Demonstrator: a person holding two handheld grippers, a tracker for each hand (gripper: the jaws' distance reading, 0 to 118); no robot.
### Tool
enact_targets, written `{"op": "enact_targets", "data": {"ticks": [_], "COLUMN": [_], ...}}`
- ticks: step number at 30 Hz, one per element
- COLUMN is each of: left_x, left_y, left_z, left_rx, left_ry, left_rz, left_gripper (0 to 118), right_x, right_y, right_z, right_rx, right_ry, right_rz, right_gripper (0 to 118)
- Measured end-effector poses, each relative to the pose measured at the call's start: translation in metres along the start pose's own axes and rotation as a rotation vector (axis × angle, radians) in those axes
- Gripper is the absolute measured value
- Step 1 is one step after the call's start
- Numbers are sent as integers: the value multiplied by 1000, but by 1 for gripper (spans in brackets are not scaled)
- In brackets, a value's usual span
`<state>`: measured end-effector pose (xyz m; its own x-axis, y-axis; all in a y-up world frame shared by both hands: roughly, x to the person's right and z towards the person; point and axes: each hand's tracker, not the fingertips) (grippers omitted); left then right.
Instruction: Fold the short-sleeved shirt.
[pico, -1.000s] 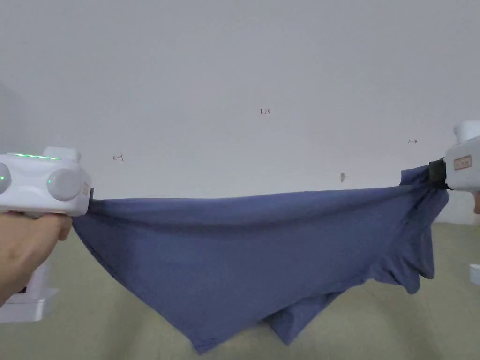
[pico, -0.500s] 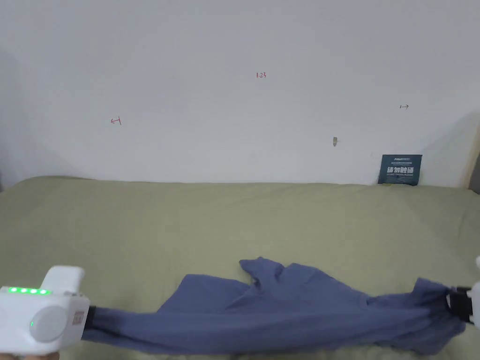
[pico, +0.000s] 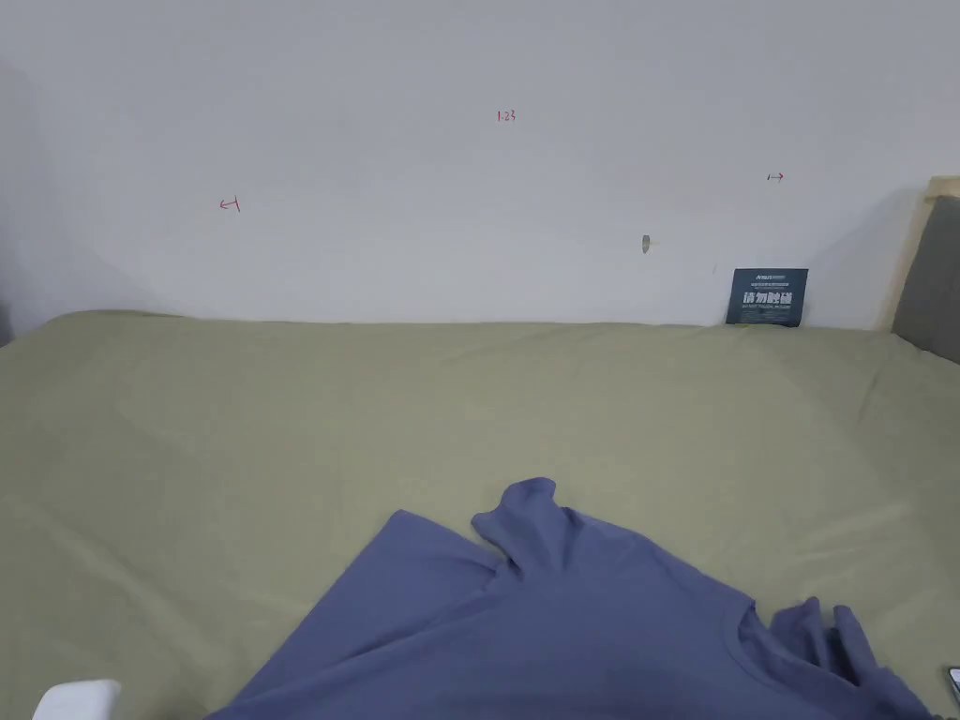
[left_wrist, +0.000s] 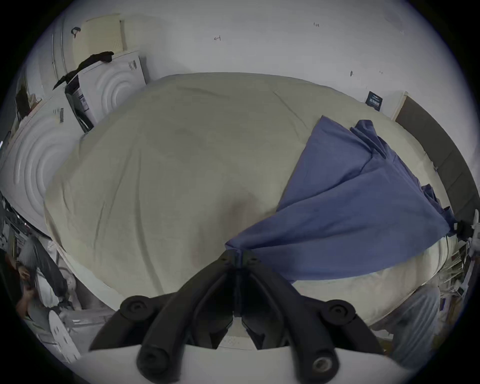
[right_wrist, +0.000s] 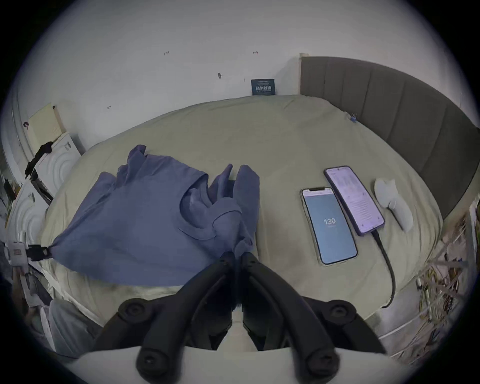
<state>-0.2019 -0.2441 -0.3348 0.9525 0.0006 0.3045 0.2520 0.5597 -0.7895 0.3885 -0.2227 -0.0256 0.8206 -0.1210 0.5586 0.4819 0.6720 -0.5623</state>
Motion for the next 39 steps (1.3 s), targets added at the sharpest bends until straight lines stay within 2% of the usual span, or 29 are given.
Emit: {"op": "enact_targets", "data": {"ticks": [1,2,3,4,5,6,8,11,12,13,15,16,17,18,20,25,27,32,37,38,39], "left_x": [0,-1,1,1,1,3,14,29,35,42,57,64,71,77,87,77,67,22,-19,-26,-32], "left_y": [1,2,3,5,7,8,7,8,7,3,-2,-5,-8,-11,-19,-20,-20,-19,-17,-16,-16], "left_z": [1,4,12,17,22,34,57,93,108,122,145,153,159,162,170,169,164,124,53,41,30], "left_rx": [10,38,76,106,122,213,225,308,368,437,530,550,573,587,624,612,592,419,184,150,124], "left_ry": [-3,-11,-15,-18,-29,-40,-56,-90,-85,-72,-61,-70,-73,-75,-65,-58,-51,-23,-15,-38,-72], "left_rz": [3,12,30,37,39,52,20,0,-2,-8,-21,-34,-46,-54,-69,-72,-60,-2,-2,11,34], "left_gripper": [6,24,64,106,118,117,117,115,111,102,66,40,3,0,0,0,0,0,0,9,41], "right_x": [-1,-2,-2,-3,-6,-9,-24,-51,-64,-77,-102,-117,-129,-139,-158,-184,-189,-200,-206,-207,-208], "right_y": [1,2,5,6,8,12,17,19,16,12,4,0,-4,-7,-14,-22,-24,-32,-40,-41,-43], "right_z": [0,1,2,8,17,23,42,66,76,87,105,113,119,123,127,129,127,112,89,84,80], "right_rx": [5,14,20,37,99,121,172,252,301,358,449,501,528,542,609,602,591,533,442,428,416], "right_ry": [4,-14,-17,-14,3,7,37,50,74,75,79,80,92,91,73,101,121,139,148,148,149], "right_rz": [-9,-9,-13,-29,-57,-57,-61,-22,-12,-5,33,60,86,102,137,224,219,237,239,239,239], "right_gripper": [20,61,96,116,117,117,117,116,115,112,87,66,27,4,3,3,3,3,3,3,3]}}
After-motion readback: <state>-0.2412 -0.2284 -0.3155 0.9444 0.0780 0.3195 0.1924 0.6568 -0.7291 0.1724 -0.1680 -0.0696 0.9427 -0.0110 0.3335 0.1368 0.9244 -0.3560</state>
